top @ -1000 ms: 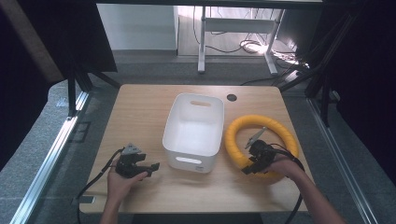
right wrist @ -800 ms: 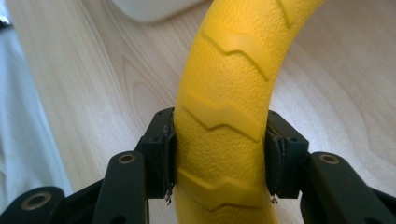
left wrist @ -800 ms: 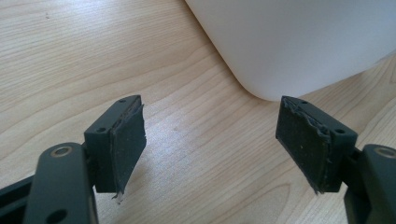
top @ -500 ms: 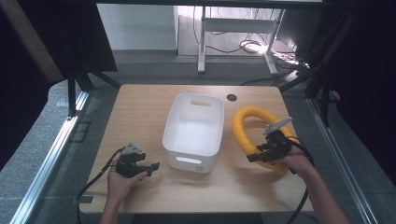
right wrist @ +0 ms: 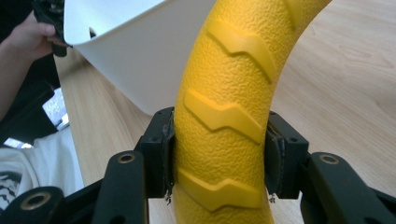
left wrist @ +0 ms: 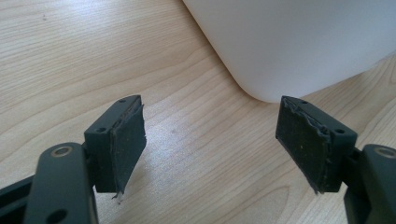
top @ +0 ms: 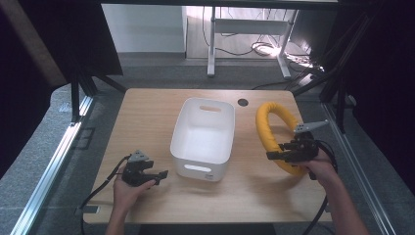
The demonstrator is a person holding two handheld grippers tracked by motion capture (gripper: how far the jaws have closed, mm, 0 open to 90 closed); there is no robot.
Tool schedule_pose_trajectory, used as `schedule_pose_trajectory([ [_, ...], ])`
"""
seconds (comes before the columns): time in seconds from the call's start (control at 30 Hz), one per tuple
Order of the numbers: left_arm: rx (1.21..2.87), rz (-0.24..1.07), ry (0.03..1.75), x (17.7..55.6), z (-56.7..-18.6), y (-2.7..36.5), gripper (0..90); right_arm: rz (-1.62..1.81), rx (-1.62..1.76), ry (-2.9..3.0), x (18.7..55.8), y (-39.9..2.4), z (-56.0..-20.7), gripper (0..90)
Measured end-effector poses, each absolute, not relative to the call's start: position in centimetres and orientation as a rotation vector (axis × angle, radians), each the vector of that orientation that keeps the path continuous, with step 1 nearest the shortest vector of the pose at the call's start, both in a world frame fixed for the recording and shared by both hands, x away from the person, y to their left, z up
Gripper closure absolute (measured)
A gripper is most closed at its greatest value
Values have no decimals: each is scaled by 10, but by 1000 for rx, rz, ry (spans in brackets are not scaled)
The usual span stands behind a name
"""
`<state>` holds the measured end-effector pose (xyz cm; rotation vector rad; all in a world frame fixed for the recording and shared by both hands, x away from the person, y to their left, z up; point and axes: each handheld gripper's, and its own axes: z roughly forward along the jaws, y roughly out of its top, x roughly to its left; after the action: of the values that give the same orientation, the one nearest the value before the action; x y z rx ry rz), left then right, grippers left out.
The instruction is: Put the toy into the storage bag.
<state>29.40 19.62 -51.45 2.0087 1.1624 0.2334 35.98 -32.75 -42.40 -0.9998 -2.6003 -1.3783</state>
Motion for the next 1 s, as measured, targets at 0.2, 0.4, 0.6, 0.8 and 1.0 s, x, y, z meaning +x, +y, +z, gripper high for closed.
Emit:
schedule_pose_trajectory([
  [0.2, 2004, 237, 1164, 294, -514, 197, 244, -1457, -1051, -2566, 361, -335, -419, 518],
  [0.4, 2000, 235, 1163, 294, -514, 197, 244, -1545, -1097, -2532, 358, -344, -415, 519],
  [0.6, 1996, 233, 1161, 294, -513, 197, 244, -1701, -1133, -2448, 354, -362, -406, 519],
  [0.8, 1998, 231, 1159, 295, -514, 196, 244, -1825, -1124, -2385, 349, -371, -398, 518],
  [1.0, 2002, 229, 1158, 295, -513, 196, 244, -1920, -1119, -2336, 345, -372, -395, 517],
])
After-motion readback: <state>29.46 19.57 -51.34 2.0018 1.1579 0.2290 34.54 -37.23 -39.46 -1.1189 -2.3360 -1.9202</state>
